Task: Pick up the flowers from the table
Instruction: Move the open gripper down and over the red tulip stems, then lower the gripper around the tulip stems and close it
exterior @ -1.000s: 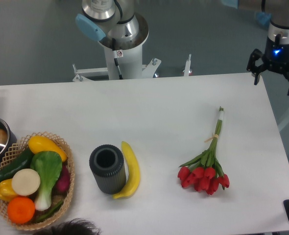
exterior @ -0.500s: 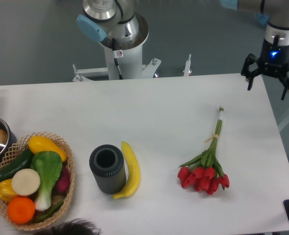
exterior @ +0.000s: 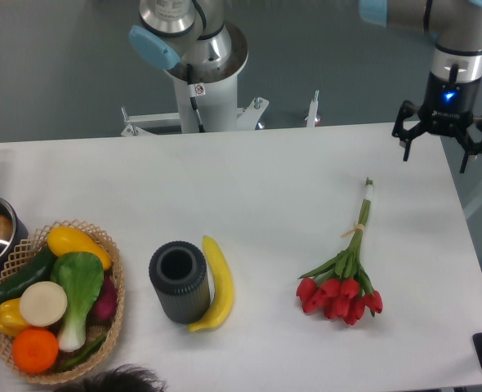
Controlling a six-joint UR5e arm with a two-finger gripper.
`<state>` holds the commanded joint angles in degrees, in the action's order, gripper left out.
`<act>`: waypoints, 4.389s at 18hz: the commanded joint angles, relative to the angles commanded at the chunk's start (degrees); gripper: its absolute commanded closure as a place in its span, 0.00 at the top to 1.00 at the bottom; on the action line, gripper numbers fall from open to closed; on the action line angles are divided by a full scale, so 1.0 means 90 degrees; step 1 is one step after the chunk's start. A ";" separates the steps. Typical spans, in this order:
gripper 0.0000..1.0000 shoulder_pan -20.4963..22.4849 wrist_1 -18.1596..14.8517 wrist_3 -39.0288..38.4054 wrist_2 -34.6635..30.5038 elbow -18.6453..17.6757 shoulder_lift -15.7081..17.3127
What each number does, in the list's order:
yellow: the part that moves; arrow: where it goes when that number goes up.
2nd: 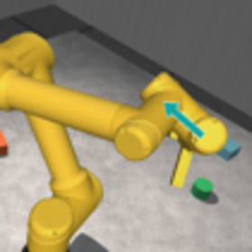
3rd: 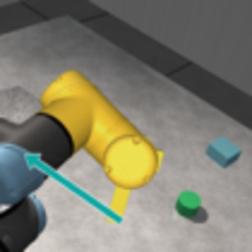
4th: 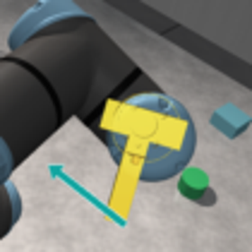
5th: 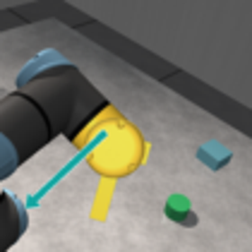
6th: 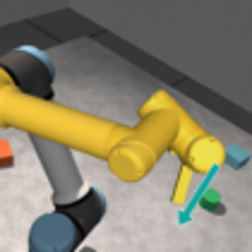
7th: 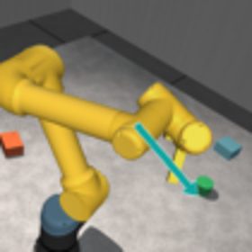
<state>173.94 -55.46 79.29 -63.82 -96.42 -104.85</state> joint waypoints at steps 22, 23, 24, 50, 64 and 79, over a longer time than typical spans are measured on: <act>1.00 -0.0547 0.0058 -0.1066 0.0352 0.0010 -0.1289; 1.00 -0.0586 0.0068 -0.1046 0.0401 0.0010 -0.1319; 1.00 -0.0683 0.0049 -0.1065 0.0479 0.0029 -0.1309; 1.00 -0.1035 0.0166 -0.0636 0.0382 0.0146 -0.2022; 1.00 -0.1152 0.0293 -0.0626 0.0343 0.0146 -0.2149; 0.51 -0.1211 0.0449 -0.0684 0.0362 0.0039 -0.2061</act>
<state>163.04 -51.42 73.13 -60.56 -96.06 -123.40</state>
